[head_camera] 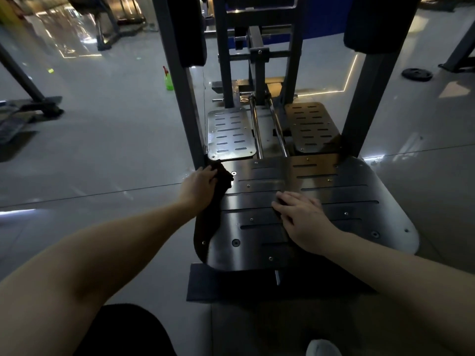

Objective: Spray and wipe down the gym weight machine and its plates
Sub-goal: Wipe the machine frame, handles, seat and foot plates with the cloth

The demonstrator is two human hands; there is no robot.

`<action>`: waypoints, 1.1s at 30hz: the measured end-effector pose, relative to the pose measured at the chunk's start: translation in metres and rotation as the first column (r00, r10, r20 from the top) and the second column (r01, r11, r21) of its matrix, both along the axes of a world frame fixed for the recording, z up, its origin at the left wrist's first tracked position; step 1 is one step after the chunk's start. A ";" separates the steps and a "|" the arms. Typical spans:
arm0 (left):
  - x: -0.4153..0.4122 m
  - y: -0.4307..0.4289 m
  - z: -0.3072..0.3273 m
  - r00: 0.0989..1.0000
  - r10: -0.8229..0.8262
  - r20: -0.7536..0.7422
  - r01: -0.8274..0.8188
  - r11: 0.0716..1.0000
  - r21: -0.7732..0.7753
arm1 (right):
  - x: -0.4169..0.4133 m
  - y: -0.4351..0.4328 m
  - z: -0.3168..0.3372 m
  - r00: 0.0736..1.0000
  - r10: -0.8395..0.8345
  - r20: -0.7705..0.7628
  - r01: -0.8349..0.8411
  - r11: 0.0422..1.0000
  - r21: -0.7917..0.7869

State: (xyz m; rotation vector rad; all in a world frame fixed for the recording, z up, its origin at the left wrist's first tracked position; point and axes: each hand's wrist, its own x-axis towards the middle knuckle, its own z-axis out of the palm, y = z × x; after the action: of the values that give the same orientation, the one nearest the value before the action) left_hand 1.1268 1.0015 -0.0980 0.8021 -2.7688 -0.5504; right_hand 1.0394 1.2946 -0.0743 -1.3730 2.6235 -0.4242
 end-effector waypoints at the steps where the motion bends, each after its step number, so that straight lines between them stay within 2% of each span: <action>1: 0.003 0.006 0.001 0.999 -0.039 -0.017 0.038 0.999 -0.038 | 0.000 0.000 -0.001 1.000 -0.002 0.001 0.002 1.000 0.003; 3: 0.017 0.025 0.002 0.978 -0.191 -0.088 0.186 0.981 -0.061 | -0.002 0.001 -0.003 1.000 -0.006 -0.007 0.006 1.000 -0.001; 5: 0.042 0.052 0.002 0.908 -0.401 -0.124 0.393 0.916 -0.083 | -0.003 0.001 -0.005 1.000 -0.002 -0.003 0.002 1.000 -0.005; 7: 0.066 0.074 0.004 0.824 -0.560 -0.082 0.554 0.828 -0.092 | -0.002 0.000 -0.006 1.000 -0.013 0.009 0.013 1.000 -0.018; 10: 0.074 0.074 0.014 0.741 -0.670 -0.040 0.663 0.739 -0.119 | 0.001 -0.003 -0.006 1.000 -0.016 0.025 0.017 0.999 -0.030; 12: 0.057 0.056 0.014 0.748 -0.664 -0.006 0.662 0.746 -0.069 | 0.001 -0.004 -0.006 1.000 -0.020 0.020 0.020 0.999 -0.024; 14: 0.029 0.042 0.015 0.790 -0.607 0.089 0.610 0.792 -0.008 | 0.000 -0.004 -0.007 1.000 -0.015 0.013 0.015 0.999 -0.028; 18: -0.034 0.039 0.021 0.918 -0.366 0.154 0.368 0.930 0.020 | -0.002 -0.002 -0.005 1.000 -0.009 0.017 0.009 1.000 -0.020; 20: -0.047 0.043 0.024 0.949 -0.285 0.133 0.283 0.958 0.037 | -0.002 -0.001 -0.004 1.000 -0.002 0.013 0.002 1.000 -0.001; 23: -0.026 0.056 0.027 0.932 -0.356 0.060 0.354 0.934 0.052 | -0.002 -0.001 -0.004 1.000 -0.012 0.005 0.012 1.000 -0.006; 26: 0.018 0.076 0.030 0.869 -0.494 0.027 0.494 0.869 0.009 | 0.000 -0.003 -0.005 0.999 -0.032 0.019 0.033 0.999 -0.015; 31: 0.092 0.094 0.018 0.770 -0.637 -0.043 0.636 0.771 -0.032 | 0.003 0.001 0.002 1.000 -0.014 0.027 0.013 0.999 0.029; 33: 0.109 0.079 0.016 0.785 -0.620 -0.018 0.618 0.785 -0.044 | 0.010 0.008 0.005 1.000 -0.005 0.025 0.004 0.999 0.039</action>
State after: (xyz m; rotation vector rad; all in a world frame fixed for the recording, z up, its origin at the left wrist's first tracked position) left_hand 1.2354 1.0804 -0.0825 -0.1685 -2.9645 -0.5995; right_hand 1.0492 1.3023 -0.0694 -1.3411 2.6008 -0.3867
